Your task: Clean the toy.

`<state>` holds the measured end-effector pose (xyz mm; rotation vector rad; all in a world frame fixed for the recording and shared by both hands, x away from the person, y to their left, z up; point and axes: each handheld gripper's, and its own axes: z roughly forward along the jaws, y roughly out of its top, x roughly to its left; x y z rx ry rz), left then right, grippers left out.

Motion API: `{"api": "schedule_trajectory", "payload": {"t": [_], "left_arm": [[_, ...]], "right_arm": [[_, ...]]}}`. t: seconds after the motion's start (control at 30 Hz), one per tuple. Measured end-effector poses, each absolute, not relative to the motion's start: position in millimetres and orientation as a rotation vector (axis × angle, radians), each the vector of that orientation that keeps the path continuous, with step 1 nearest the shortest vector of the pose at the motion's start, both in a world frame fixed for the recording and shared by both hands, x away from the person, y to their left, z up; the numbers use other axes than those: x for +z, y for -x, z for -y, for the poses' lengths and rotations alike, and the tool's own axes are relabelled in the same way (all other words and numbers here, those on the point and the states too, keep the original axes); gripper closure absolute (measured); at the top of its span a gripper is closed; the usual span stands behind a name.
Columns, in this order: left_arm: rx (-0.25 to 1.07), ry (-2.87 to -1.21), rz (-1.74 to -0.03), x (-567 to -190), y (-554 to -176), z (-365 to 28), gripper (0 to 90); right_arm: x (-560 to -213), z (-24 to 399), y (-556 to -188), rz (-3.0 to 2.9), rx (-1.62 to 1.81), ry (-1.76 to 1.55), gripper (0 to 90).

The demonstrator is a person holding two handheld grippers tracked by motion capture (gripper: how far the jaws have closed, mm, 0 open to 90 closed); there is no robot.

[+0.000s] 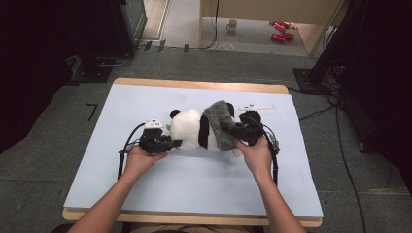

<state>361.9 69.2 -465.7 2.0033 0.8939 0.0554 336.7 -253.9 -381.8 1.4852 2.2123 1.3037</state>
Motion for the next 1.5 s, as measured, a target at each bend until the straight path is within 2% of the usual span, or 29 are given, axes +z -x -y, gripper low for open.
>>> {"api": "schedule_trajectory", "payload": {"t": [0.33, 0.5, 0.73, 0.97, 1.2, 1.5], "left_arm": [[0.014, -2.006, -0.905, -468.0, -371.2, -72.4, 68.2], [0.011, -2.005, -0.905, -469.8, -372.2, -73.2, 68.3], [0.078, -2.042, -0.872, -470.5, -366.8, -69.2, 68.1], [0.082, -2.045, -0.875, -472.0, -365.3, -69.2, 68.1], [0.083, -2.043, -0.885, -472.4, -364.9, -68.6, 68.1], [0.082, -2.049, -0.88, -472.2, -364.8, -68.8, 67.9]], "right_arm": [[-387.5, 290.7, -335.8, -2.174, 1.288, -1.595, 79.3], [-373.1, 319.5, -334.5, -2.064, 1.29, -1.662, 79.5], [-361.0, 319.3, -340.8, -2.039, 1.347, -1.621, 79.2], [-389.3, 296.0, -356.2, -2.104, 1.256, -1.652, 79.1], [-409.1, 297.1, -358.5, -2.115, 1.256, -1.672, 79.1], [-450.8, 287.4, -361.8, -2.229, 1.04, -1.741, 79.2]]}}
